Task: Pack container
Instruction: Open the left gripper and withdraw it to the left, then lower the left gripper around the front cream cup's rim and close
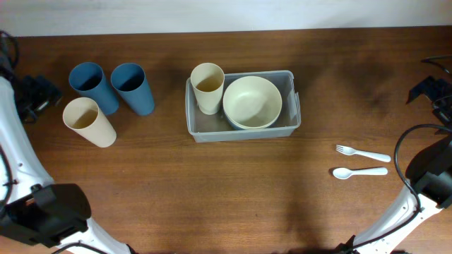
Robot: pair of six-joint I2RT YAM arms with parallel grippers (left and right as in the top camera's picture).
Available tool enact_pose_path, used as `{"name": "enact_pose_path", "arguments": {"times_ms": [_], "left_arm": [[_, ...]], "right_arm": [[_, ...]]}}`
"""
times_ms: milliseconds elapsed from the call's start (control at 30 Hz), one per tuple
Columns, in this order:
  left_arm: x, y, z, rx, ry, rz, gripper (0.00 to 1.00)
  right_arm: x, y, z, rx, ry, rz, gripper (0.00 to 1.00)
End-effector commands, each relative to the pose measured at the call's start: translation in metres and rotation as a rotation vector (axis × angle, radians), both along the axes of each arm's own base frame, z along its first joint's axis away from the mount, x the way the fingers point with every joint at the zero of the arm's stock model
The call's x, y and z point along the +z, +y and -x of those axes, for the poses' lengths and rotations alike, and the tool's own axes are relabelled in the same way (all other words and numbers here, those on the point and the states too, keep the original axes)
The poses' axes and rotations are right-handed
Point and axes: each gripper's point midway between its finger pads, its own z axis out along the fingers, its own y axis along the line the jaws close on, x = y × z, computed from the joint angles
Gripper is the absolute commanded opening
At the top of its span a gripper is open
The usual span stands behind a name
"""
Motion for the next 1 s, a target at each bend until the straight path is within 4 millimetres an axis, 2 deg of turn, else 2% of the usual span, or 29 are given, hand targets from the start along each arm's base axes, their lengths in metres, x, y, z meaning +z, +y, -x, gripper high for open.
{"name": "enact_pose_path", "arguments": {"times_ms": [0,200,333,567,833,967], "left_arm": [[-0.008,-0.007,0.001,0.021,-0.004,0.044,1.0],[-0.039,-0.008,-0.012,-0.016,0.004,0.064,1.0],[-0.053,-0.014,-0.022,-0.101,-0.018,0.104,1.0],[-0.058,-0.017,-0.026,-0.14,-0.017,0.101,1.0],[-0.083,-0.032,-0.032,-0.184,0.011,0.11,1.0],[-0.094,-0.03,-0.025,-0.138,0.044,0.107,1.0]], "right_arm": [[0.013,0.002,0.001,-0.009,-0.023,0.018,0.99],[0.013,0.002,0.001,-0.009,-0.023,0.018,0.99],[0.013,0.002,0.001,-0.009,-0.023,0.018,0.99],[0.013,0.002,0.001,-0.009,-0.023,0.018,0.99],[0.013,0.002,0.001,-0.009,-0.023,0.018,0.99],[0.013,0.002,0.001,-0.009,-0.023,0.018,0.99]]}}
